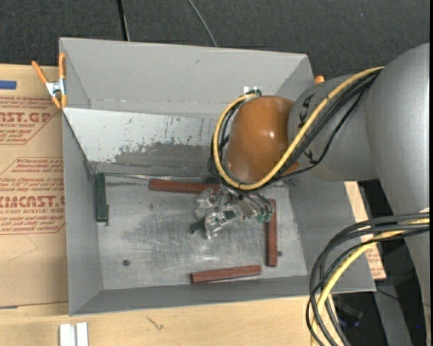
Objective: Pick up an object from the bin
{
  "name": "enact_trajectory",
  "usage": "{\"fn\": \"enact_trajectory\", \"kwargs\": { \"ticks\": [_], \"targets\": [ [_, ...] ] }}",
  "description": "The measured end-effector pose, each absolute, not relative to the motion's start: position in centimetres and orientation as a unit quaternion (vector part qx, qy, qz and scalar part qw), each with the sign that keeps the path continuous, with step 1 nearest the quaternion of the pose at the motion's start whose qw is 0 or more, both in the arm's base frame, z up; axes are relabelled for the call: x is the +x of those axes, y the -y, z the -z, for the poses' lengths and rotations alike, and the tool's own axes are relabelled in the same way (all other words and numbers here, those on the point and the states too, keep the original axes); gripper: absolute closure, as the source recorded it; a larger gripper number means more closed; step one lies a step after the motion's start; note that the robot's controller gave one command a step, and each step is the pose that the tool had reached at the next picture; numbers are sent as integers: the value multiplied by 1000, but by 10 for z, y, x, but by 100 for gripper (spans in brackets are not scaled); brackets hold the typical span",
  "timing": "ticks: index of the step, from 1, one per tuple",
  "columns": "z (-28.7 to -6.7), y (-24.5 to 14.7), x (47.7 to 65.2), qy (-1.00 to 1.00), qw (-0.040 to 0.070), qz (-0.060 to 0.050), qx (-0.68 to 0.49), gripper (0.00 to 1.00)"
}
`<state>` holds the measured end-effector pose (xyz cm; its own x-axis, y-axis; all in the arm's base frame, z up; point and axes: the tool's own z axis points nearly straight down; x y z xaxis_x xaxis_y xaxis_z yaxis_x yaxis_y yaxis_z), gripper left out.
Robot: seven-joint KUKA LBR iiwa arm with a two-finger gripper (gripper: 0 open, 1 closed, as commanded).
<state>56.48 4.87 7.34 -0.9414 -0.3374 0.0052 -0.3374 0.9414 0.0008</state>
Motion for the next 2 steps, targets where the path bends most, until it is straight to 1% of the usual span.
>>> {"fn": "enact_trajectory", "kwargs": {
  "ticks": [1,2],
  "targets": [
    [-73,-49,565,985,2,0,171,100],
    [-217,-51,558,970,-2,1,245,100]
  ]
}}
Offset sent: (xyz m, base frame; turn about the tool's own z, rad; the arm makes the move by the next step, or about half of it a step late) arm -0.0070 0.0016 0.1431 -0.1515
